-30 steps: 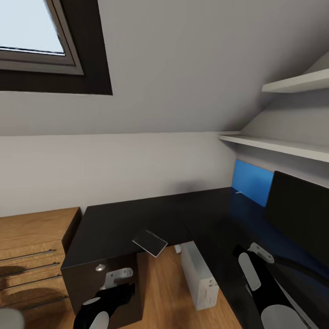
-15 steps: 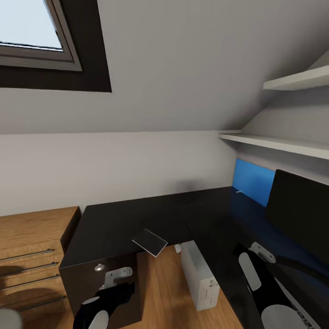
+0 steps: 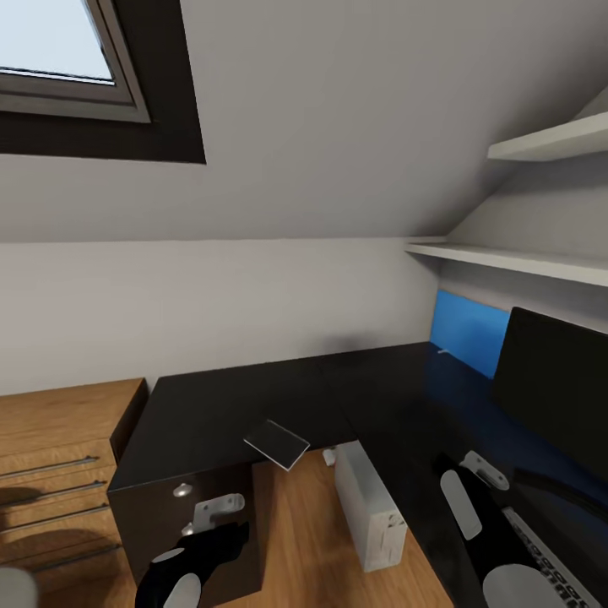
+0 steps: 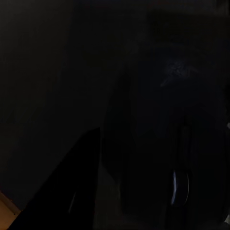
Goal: In the bedroom, organize the workspace by keeping the computer under the desk, ensuring the monitor is on the desk, placing the keyboard on the desk next to the monitor, placing the mouse on the desk next to the keyboard, moving the folder from the swivel chair onto the desk next to the mouse, stacking the notebook on top of the folder with the pen on top of the notebook, and positioning the swivel chair next to the desk.
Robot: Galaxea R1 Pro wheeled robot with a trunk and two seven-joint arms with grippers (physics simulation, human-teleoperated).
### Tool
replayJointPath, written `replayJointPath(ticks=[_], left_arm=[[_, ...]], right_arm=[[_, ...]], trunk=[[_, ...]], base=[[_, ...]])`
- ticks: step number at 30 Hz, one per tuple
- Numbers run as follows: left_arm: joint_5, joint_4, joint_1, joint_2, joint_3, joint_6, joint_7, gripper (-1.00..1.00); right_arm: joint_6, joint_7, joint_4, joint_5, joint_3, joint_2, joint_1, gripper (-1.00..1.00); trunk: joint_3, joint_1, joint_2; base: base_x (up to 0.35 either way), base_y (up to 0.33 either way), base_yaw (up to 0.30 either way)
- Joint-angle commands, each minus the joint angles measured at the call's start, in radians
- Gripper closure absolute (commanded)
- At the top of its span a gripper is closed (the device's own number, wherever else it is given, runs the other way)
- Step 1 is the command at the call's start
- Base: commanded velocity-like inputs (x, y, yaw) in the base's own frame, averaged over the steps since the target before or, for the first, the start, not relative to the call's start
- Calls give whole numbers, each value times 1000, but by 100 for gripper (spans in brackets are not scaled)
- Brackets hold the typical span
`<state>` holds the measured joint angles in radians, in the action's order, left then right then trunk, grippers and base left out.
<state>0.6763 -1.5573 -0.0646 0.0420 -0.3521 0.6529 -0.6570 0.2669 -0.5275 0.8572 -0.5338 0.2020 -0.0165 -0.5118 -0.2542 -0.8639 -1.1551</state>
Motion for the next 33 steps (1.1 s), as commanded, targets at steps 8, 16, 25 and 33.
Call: replayJointPath(ticks=[8,16,25,33], left_arm=[[9,-1,-1,1,-3,1,-10,-100],[9,-1,-1,0,-4,1,-10,-100],[9,-1,-1,-1,-7,1,-10,-100],[12,1,-1,0,-8,1,-7,-100]], right_arm=[[-43,-5,-8,-2,-1,0,-1,100],[-52,-5,-20,20,-2,1,-1,100],[-54,4,-28,115,-39,3,-1,100],[-54,3,-35,121,-94,2,-1,100]], trunk=[[-27,-31,-57],[-52,-62,-113],[-80,-96,-176],[-92,-111,-204]], base=[[0,0,0],[0,0,0],[0,0,0],[0,0,0]])
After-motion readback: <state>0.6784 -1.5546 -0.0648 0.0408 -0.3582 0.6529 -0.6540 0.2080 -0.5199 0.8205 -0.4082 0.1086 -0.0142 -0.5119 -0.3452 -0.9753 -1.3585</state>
